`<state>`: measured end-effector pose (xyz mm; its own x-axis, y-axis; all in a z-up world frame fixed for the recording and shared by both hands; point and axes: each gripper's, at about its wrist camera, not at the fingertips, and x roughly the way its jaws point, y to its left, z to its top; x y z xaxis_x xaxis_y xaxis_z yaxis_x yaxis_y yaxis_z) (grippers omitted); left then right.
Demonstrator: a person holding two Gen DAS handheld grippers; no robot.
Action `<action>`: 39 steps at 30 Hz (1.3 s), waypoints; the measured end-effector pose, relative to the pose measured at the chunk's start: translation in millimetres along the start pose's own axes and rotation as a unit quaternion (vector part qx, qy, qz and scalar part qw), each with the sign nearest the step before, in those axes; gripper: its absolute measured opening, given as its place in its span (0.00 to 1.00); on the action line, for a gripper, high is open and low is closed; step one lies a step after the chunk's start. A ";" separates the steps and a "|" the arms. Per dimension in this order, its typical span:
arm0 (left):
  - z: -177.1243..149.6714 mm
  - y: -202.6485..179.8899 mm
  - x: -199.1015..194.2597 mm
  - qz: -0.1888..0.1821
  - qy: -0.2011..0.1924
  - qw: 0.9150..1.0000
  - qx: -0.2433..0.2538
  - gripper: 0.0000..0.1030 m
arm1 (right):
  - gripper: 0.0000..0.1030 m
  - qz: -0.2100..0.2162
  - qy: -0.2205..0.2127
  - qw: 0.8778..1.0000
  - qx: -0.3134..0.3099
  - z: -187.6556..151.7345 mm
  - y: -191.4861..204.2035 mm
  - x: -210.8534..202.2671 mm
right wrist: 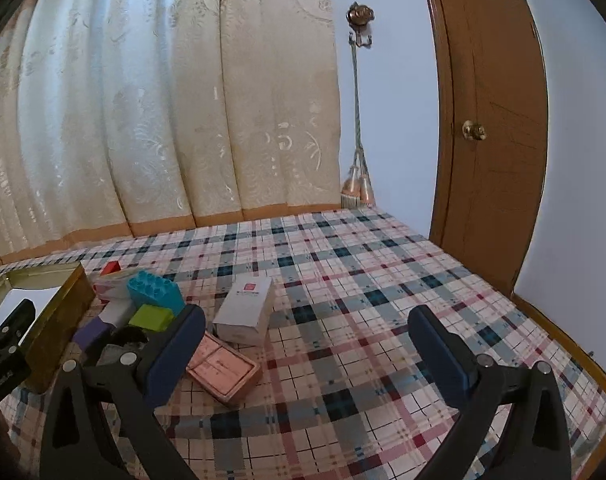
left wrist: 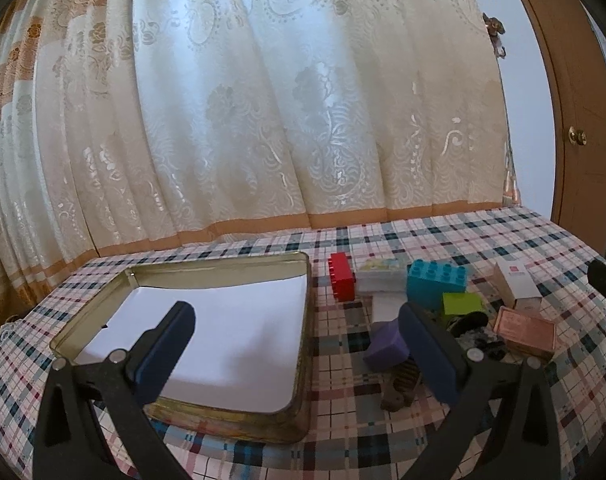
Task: Organize rigid objects
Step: 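Move the left tool toward the sponge brush while the right tool approaches the pink box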
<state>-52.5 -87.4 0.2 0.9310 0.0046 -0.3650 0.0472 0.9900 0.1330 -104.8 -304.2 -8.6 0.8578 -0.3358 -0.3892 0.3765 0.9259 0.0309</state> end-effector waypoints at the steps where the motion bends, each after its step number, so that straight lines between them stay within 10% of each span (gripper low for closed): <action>1: -0.2 -0.2 -0.2 0.000 0.000 1.000 0.000 1.00 | 1.00 -0.003 -0.005 1.000 -0.005 -0.5 1.8 -1.9; 14: -5.0 -6.6 0.0 -0.089 0.058 0.994 -0.010 1.00 | 1.00 0.037 0.050 0.997 0.046 -2.7 -17.0 14.1; 39: -14.9 -97.2 60.1 -0.135 0.217 0.963 0.082 0.89 | 1.00 0.089 0.127 0.986 0.060 -8.4 -37.3 46.1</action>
<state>-6.5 -181.2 -48.5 0.6398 -0.1559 -0.7526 0.3560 0.9280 0.1104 -82.3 -352.8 -35.4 0.8046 -0.1022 -0.5850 0.2800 0.9340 0.2220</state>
